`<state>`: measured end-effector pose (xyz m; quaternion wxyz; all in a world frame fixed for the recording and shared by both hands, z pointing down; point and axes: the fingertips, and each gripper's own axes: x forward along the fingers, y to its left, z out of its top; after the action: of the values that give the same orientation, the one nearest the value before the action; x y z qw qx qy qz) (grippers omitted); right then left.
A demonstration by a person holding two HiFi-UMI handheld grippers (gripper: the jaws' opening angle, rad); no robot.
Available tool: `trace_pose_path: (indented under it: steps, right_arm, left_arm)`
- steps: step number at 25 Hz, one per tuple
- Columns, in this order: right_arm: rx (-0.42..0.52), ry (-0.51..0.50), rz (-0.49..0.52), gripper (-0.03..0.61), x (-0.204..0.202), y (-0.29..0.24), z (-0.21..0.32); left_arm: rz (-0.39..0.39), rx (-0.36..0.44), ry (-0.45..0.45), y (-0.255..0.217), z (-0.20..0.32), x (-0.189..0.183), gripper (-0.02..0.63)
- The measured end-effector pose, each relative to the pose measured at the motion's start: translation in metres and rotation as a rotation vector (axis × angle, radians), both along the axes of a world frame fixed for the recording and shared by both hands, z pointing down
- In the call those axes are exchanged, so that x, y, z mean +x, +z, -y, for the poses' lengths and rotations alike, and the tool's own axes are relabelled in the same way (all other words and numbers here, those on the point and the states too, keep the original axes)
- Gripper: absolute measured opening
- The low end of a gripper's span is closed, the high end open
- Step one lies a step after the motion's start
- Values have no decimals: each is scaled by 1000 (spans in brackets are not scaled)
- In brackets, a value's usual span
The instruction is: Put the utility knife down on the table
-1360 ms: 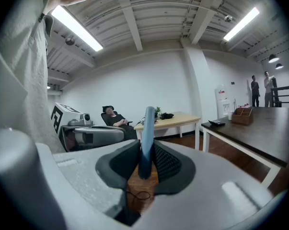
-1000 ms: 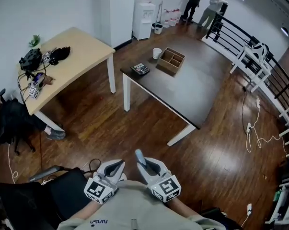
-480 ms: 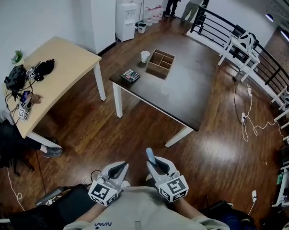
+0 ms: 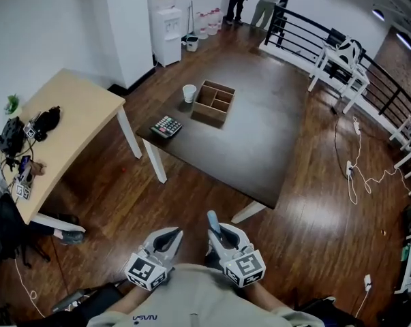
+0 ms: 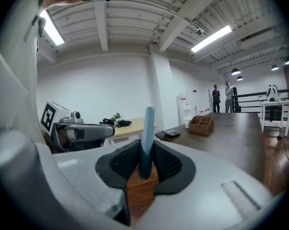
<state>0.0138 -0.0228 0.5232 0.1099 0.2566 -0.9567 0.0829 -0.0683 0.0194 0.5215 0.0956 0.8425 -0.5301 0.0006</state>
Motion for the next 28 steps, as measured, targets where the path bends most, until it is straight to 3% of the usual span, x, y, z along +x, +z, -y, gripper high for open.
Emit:
trace_pose_path:
  steps: [10, 17, 28]
  right_arm:
    - [7, 64, -46, 87, 63, 13, 160]
    - [-23, 174, -130, 87, 95, 48, 251]
    - [-173, 302, -330, 87, 86, 136, 353]
  left_arm:
    - [37, -19, 81, -4, 160, 66, 2]
    - [66, -73, 147, 15, 235, 89, 2]
    - [53, -223, 307, 80, 342, 93, 2]
